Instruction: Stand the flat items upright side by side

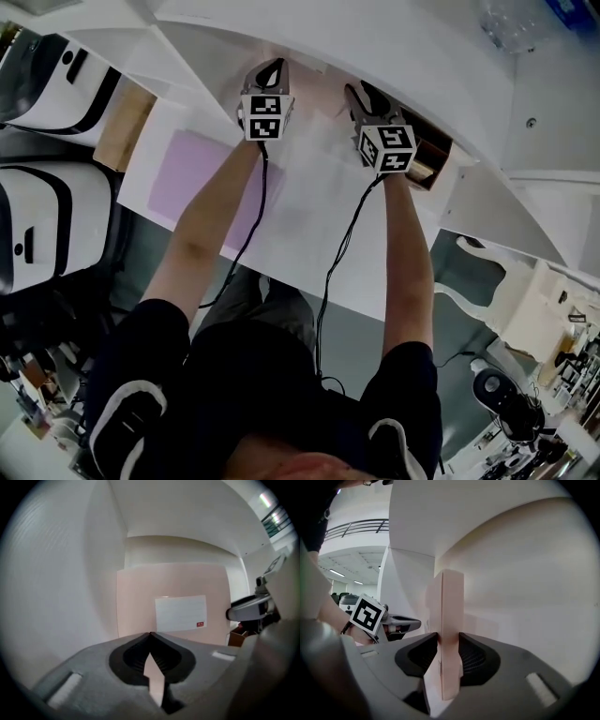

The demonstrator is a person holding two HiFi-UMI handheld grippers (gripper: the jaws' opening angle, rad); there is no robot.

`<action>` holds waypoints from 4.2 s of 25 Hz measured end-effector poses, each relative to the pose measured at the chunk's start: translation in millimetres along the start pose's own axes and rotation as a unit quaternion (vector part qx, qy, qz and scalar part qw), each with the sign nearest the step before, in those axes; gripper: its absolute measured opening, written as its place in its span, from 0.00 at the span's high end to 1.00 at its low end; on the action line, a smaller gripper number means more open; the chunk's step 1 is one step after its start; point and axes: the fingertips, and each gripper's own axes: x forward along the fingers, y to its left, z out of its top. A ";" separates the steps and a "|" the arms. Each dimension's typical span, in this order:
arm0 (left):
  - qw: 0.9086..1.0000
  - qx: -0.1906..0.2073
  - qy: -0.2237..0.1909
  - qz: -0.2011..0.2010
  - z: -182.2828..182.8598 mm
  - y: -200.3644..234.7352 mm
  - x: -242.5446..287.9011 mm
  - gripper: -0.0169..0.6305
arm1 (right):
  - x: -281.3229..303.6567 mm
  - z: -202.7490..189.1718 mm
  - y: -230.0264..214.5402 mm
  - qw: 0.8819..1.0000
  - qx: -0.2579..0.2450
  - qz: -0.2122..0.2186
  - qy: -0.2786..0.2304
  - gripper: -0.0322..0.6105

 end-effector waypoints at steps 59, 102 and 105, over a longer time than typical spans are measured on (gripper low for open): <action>0.997 0.030 0.052 -0.042 -2.4 -9.2 31.2 0.96 | 9.5 7.5 -41.0 0.997 0.003 -0.073 -0.002 0.79; 0.978 -0.011 0.030 -0.206 35.0 -51.3 -131.3 0.69 | -104.6 1.5 82.8 0.994 0.107 -0.002 0.011 0.69; 0.975 -0.019 0.038 -0.216 34.4 -49.7 -152.8 0.64 | -116.1 -4.9 101.9 0.993 0.116 0.016 0.022 0.66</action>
